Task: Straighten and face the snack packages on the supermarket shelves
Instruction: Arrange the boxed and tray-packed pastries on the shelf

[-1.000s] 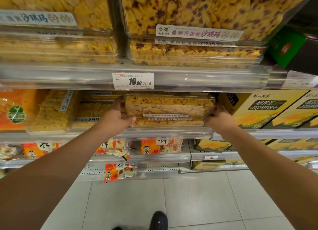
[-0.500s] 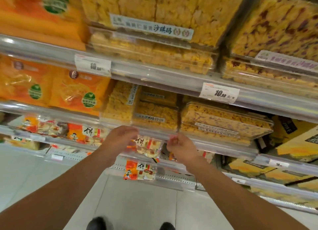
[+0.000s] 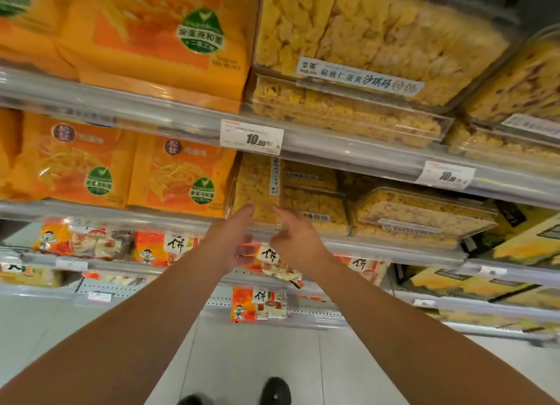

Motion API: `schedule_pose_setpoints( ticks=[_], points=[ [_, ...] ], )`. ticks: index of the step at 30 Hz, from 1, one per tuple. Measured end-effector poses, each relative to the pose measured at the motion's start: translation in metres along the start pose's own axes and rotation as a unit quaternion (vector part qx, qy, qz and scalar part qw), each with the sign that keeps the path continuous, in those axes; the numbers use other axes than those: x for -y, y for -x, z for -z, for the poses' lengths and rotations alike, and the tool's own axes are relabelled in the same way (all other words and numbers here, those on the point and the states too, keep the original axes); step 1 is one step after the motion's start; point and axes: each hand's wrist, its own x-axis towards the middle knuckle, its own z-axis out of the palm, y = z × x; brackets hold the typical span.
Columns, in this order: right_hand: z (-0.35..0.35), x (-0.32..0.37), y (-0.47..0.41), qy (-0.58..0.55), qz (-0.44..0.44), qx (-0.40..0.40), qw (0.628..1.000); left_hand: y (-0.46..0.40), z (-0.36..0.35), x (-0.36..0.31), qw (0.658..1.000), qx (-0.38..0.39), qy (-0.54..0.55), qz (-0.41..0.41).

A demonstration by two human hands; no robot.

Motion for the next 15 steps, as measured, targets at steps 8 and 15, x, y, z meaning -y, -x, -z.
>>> schedule_pose_setpoints(
  ticks=[8,15],
  points=[
    [0.016,0.001,0.002,0.027,0.011,0.004,1.000,-0.003,0.009,-0.020,0.998,-0.021,0.003,-0.055],
    [0.123,0.012,-0.042,0.304,-0.107,-0.045,0.946,0.003,0.033,-0.067,0.921,-0.058,-0.244,-0.299]
  ],
)
